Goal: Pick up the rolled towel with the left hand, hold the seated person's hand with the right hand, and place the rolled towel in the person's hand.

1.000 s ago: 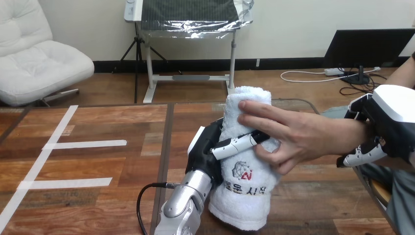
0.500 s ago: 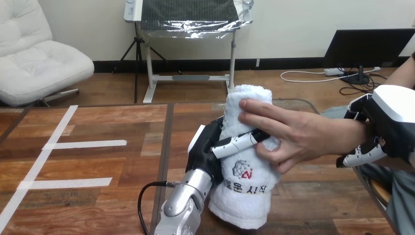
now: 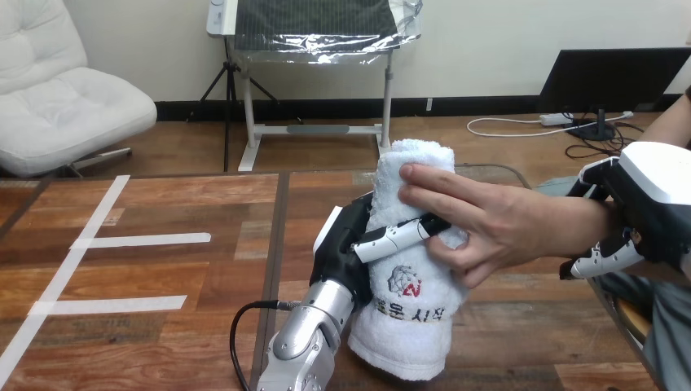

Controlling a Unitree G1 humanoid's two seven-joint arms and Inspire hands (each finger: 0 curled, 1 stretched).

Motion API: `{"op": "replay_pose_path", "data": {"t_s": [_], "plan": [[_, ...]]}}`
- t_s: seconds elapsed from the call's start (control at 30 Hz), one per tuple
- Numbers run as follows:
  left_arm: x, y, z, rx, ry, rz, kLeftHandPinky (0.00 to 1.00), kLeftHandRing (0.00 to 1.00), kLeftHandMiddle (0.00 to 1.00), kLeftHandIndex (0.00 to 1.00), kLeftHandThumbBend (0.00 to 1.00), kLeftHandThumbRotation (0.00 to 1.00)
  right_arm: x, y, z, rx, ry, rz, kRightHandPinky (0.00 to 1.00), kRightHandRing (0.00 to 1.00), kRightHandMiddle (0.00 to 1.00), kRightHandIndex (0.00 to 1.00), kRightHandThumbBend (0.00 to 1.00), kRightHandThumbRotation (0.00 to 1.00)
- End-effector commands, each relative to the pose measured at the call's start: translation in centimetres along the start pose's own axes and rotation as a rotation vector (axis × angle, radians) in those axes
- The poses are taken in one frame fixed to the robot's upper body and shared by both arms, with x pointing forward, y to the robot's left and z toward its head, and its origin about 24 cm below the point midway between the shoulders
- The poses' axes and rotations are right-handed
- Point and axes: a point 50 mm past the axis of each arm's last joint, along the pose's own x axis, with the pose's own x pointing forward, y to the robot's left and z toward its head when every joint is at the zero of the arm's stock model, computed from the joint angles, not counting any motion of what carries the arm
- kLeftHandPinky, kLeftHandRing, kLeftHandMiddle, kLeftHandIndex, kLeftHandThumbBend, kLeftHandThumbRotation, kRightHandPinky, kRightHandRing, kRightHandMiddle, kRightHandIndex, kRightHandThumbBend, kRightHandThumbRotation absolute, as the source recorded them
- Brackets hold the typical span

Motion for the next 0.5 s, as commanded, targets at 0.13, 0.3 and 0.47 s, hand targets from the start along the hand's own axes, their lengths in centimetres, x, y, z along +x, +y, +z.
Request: {"op": "replay_pose_path", "data": {"t_s": [0.13,0.3,0.47], "plan": [[3.17,-10.72,5.05,-0.038,-0.2,-0.352,0.33,0.38,0.45,0.49,0.98,0.19,-0.18,-0.09,0.89,-0.025,-0.02,0.015,0.73,0.86,0.88,0.84,0.9,0.0],[3.12,-10.63,5.05,0.015,-0.181,-0.404,0.38,0.47,0.56,0.62,0.99,0.28,-0.36,-0.21,0.94,-0.02,-0.016,0.011,0.79,0.91,0.92,0.87,0.91,0.0],[2.96,-10.16,5.1,0.112,-0.184,-0.434,0.48,0.63,0.75,0.82,1.0,0.4,-0.62,-0.29,0.97,-0.026,-0.013,0.015,0.82,0.93,0.94,0.89,0.92,0.0]]}}
